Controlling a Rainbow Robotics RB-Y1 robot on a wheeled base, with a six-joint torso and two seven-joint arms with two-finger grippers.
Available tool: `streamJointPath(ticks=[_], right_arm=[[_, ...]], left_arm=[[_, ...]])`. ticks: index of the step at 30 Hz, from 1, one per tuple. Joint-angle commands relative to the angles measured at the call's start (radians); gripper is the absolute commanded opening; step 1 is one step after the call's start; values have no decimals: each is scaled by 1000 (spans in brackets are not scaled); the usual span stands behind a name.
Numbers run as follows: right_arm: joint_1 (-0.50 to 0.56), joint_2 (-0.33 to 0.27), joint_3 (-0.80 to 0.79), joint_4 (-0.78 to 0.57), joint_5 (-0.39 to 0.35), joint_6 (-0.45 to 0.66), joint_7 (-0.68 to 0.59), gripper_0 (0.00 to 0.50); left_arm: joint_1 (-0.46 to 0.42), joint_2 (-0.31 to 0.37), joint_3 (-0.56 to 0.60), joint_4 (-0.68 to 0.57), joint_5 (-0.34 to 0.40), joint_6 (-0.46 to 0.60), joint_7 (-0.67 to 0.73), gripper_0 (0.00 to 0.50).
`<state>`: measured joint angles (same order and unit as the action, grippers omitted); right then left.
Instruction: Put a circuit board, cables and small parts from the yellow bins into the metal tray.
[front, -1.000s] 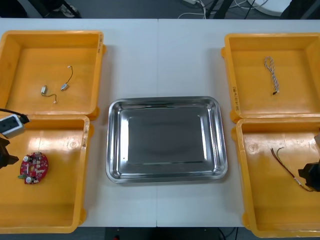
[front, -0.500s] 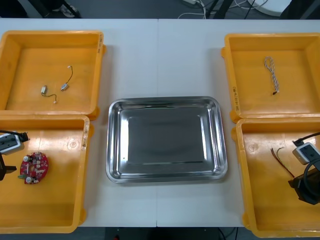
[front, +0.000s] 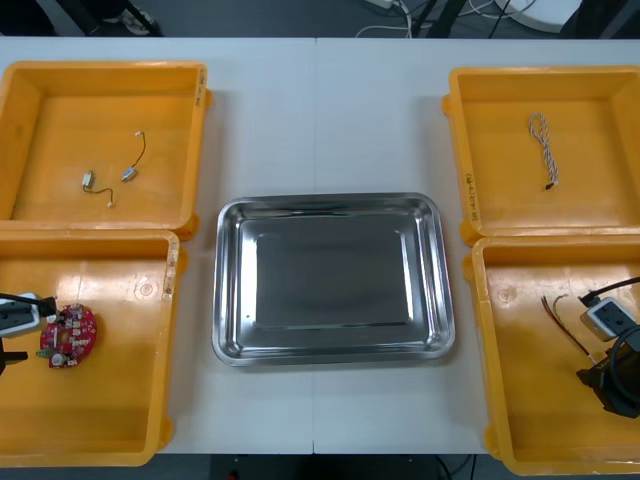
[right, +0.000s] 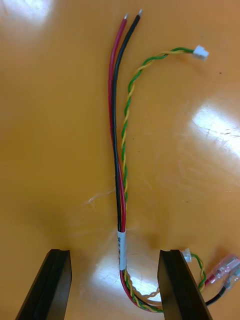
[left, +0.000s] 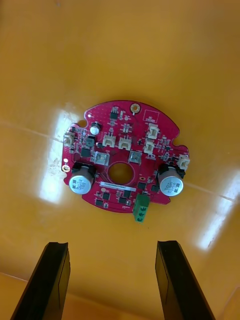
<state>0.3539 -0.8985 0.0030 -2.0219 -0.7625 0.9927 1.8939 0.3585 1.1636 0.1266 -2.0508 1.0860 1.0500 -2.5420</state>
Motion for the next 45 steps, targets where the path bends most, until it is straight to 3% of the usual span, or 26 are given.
streamJointPath(ticks=[1,30,31,32,33,34,35,36,37,38,45], right_arm=[[-15,-36,6,-1,-12,-8,21,500],[-29,-20,29,52,-46,-35,-6,500],[-29,-19,29,52,-46,-34,-7,478],[-29,-19,29,51,-44,-34,-7,424],[-29,-19,29,51,-46,-34,-9,424],[-29,-19,29,51,-46,-34,-9,209],[-29,-17,29,51,-46,-35,-10,125],[-29,-17,29,51,-46,-35,-10,90],[-29,-17,29,51,-46,-35,-10,25],[-29,-17,29,51,-46,-35,-10,0],[-29,-17,29,51,-46,-35,-10,0]], left_arm=[[36,51,25,-22,9,-13,-110,500],[-104,59,-140,98,22,-35,-127,500],[-110,59,-143,109,20,-42,-129,500],[-113,59,-148,112,22,-44,-130,500],[-122,59,-154,120,22,-45,-132,500],[-124,59,-156,121,20,-45,-132,500],[-128,59,-162,123,22,-45,-133,500],[-128,59,-163,123,22,-45,-133,500],[-131,59,-168,123,23,-45,-132,500],[-133,59,-170,123,23,-45,-132,500],[-171,59,-220,158,31,-56,-133,500]])
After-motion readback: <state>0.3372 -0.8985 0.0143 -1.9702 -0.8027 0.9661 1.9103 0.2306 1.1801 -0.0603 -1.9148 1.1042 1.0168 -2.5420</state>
